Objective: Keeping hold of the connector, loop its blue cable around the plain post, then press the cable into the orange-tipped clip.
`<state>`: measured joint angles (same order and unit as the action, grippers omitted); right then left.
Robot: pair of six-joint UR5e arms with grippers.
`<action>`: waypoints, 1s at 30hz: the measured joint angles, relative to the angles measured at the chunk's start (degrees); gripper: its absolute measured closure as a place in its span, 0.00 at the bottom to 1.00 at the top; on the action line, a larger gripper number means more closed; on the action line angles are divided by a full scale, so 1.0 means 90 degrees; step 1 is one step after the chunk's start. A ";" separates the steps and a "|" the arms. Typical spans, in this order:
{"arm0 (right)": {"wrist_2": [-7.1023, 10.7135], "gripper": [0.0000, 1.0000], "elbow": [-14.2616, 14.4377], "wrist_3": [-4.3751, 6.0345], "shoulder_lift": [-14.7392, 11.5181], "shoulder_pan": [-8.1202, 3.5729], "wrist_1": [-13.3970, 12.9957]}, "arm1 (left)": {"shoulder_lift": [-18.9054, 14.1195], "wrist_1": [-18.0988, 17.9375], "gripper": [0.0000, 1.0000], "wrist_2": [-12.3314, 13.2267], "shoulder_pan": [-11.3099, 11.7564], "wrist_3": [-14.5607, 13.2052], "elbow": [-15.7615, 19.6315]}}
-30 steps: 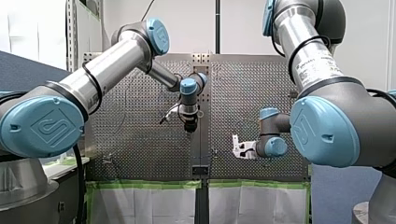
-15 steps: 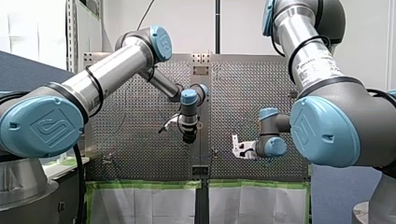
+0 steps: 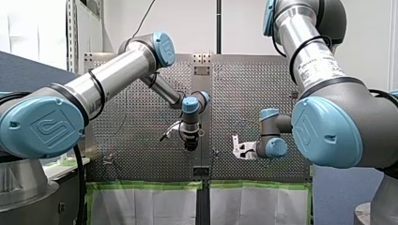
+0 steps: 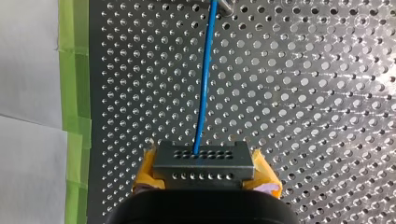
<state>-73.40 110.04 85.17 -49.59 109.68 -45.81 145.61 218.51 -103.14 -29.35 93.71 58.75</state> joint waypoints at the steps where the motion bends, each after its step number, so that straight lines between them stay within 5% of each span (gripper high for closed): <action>1: -0.0002 1.00 -0.0001 -0.0002 0.0001 0.0002 0.0000 | 0.0068 -0.0034 0.00 0.0016 -0.0020 0.0006 0.0001; 19: -0.0009 1.00 -0.0029 -0.0008 -0.0001 0.0023 0.0021 | 0.0886 -0.0682 0.00 0.0060 -0.0112 0.0119 0.0002; 30: -0.0018 1.00 -0.0034 -0.0009 0.0002 0.0024 -0.0007 | 0.0985 -0.0923 0.00 0.0049 -0.0038 0.0214 0.0004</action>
<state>-73.56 109.74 85.09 -49.57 109.90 -45.87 154.47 210.21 -102.70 -29.69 95.63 58.78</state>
